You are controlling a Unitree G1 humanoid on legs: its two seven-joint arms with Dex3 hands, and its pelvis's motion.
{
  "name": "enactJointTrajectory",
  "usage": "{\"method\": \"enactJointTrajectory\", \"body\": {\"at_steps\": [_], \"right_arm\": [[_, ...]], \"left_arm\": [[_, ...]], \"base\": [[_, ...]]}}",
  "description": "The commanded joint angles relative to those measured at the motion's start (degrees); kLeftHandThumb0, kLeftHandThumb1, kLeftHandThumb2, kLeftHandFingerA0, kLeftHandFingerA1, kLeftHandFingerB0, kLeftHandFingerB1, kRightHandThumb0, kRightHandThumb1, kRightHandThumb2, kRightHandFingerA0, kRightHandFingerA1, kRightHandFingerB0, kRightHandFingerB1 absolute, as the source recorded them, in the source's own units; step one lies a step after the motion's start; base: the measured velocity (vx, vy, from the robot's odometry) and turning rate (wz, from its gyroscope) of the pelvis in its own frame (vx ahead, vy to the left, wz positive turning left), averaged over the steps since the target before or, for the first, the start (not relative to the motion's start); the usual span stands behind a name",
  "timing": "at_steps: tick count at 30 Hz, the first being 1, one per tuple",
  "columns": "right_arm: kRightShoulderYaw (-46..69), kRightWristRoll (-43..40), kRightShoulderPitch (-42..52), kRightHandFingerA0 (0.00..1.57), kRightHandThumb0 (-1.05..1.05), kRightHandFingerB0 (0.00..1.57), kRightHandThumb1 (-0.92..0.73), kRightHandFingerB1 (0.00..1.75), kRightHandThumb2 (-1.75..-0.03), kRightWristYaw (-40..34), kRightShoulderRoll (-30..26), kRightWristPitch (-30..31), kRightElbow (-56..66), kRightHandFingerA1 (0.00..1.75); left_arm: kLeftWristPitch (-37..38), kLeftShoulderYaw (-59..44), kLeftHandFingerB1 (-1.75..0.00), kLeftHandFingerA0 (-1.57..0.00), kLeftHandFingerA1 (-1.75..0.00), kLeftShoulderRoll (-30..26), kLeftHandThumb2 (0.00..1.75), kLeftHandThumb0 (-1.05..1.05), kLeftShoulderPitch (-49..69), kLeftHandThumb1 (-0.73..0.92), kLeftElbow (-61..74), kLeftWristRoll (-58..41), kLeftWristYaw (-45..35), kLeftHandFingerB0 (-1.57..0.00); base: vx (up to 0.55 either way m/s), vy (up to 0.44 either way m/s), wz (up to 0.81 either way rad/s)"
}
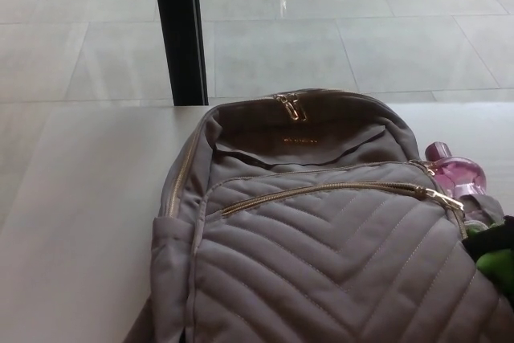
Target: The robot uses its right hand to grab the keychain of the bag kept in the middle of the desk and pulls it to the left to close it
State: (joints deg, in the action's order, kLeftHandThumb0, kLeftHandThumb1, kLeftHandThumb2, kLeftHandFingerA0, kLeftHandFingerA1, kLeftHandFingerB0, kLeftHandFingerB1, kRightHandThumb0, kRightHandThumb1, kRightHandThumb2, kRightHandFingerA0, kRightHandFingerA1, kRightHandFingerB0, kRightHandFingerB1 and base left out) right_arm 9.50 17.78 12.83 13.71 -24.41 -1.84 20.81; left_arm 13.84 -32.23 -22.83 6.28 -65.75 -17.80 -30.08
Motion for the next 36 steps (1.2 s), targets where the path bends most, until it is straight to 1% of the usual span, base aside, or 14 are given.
{"method": "enactJointTrajectory", "body": {"at_steps": [1, 4, 7, 10, 11, 17, 20, 22, 23, 25, 26, 33, 34, 36], "right_arm": [[2.00, -3.19, -1.40, 0.92, -0.25, 0.79, -0.60, 1.33, -1.14, -7.03, 4.53, -8.61, -3.33, 1.60], [3.46, -5.07, -2.45, 0.95, -0.23, 0.78, -0.60, 1.39, -1.12, -8.29, 6.14, -12.26, -5.27, 1.56], [4.56, -4.67, -3.22, 0.95, -0.25, 0.80, -0.57, 1.38, -1.16, -9.37, 7.29, -12.50, -5.55, 1.54], [5.86, -5.67, -4.32, 0.95, -0.24, 0.81, -0.59, 1.38, -1.12, -10.08, 8.01, -14.05, -6.77, 1.57], [6.20, -5.86, -4.73, 0.98, -0.22, 0.87, -0.56, 1.31, -1.11, -10.76, 8.50, -14.91, -7.32, 1.53], [7.56, -7.42, -6.49, 0.97, -0.23, 0.84, -0.58, 1.34, -1.12, -11.07, 9.11, -16.11, -9.35, 1.58], [8.36, -7.45, -6.51, 1.01, -0.20, 0.83, -0.57, 1.36, -1.12, -11.11, 8.72, -15.33, -9.67, 1.54], [8.30, -7.04, -6.42, 0.98, -0.28, 0.82, -0.58, 1.38, -1.06, -10.98, 8.35, -15.34, -9.83, 1.58], [8.28, -8.00, -6.21, 0.97, -0.27, 0.78, -0.57, 1.44, -1.08, -9.81, 7.66, -15.75, -10.14, 1.62], [7.74, -8.13, -6.25, 0.95, -0.28, 0.75, -0.54, 1.51, -1.14, -8.57, 6.40, -16.63, -10.79, 1.70], [7.38, -7.39, -6.24, 0.94, -0.28, 0.76, -0.52, 1.51, -1.17, -8.36, 5.57, -17.40, -11.02, 1.74], [4.82, -6.58, -7.11, 0.92, -0.25, 0.74, -0.52, 1.54, -1.14, -7.10, 2.46, -17.90, -10.98, 1.75], [3.33, -6.36, -9.31, 0.94, -0.23, 0.75, -0.51, 1.51, -1.16, -6.54, 2.31, -16.41, -9.53, 1.75], [2.13, -4.98, -11.11, 0.95, -0.24, 0.76, -0.49, 1.51, -1.18, -7.01, 1.84, -17.26, -9.54, 1.75]], "left_arm": [[0.97, -0.50, -1.03, -0.95, -1.13, -0.92, 0.72, -1.05, 0.10, 0.65, -0.47, -1.34, -0.73, -0.95], [1.22, -0.64, -1.03, -0.94, -1.14, -0.72, 0.72, -1.05, 0.52, 0.64, 0.13, -1.74, -1.74, -0.95], [1.34, -0.48, -1.00, -0.97, -1.11, -0.49, 0.72, -1.05, 0.58, 0.66, -0.05, -1.73, -1.37, -0.98], [0.85, -0.52, -1.02, -0.95, -1.13, -0.44, 0.73, -1.05, 0.43, 0.67, -0.16, -1.97, -1.53, -0.95], [0.85, -0.48, -1.02, -0.95, -1.13, -0.45, 0.73, -1.05, 0.44, 0.68, -0.15, -1.95, -1.42, -0.95], [1.08, -0.38, -1.01, -0.94, -1.13, -0.71, 0.74, -1.05, 0.55, 0.70, -0.34, -1.89, -1.18, -0.95], [1.05, -0.67, -1.01, -0.93, -1.15, -0.63, 0.77, -1.05, 0.69, 0.72, -0.45, -2.38, -2.17, -0.94], [1.01, -0.61, -1.01, -0.94, -1.14, -0.67, 0.77, -1.05, 0.69, 0.72, -0.38, -2.31, -1.95, -0.95], [0.85, -0.51, -1.01, -0.94, -1.13, -0.70, 0.74, -1.05, 0.64, 0.73, -0.40, -2.21, -1.69, -0.94], [0.84, -0.51, -1.02, -0.94, -1.14, -0.82, 0.76, -1.05, 0.48, 0.75, -0.33, -2.19, -1.37, -0.96], [0.89, -0.49, -1.02, -0.94, -1.15, -0.79, 0.78, -1.05, 0.54, 0.76, -0.14, -2.19, -1.33, -0.95], [0.21, -0.54, -1.03, -0.94, -1.15, -1.03, 0.78, -1.05, 0.36, 0.76, 0.17, -2.26, -0.71, -0.96], [0.21, -0.36, -1.06, -0.91, -1.17, -0.98, 0.79, -1.05, 0.49, 0.77, 0.75, -2.14, -0.75, -0.94], [0.01, -0.23, -1.08, -0.91, -1.19, -1.06, 0.78, -1.05, 0.30, 0.77, 0.70, -2.00, -0.56, -0.93]], "base": [[0.00, 0.000, 0.00], [0.00, 0.000, 0.00], [0.00, 0.000, 0.00], [0.00, 0.000, 0.00], [0.00, 0.000, 0.00], [0.00, 0.000, 0.00], [0.00, 0.000, 0.00], [0.00, 0.000, 0.00], [0.00, 0.000, 0.00], [0.00, 0.000, 0.00], [0.00, 0.000, 0.00], [0.00, 0.000, 0.00], [0.00, 0.000, 0.00], [0.00, 0.000, 0.00]]}}
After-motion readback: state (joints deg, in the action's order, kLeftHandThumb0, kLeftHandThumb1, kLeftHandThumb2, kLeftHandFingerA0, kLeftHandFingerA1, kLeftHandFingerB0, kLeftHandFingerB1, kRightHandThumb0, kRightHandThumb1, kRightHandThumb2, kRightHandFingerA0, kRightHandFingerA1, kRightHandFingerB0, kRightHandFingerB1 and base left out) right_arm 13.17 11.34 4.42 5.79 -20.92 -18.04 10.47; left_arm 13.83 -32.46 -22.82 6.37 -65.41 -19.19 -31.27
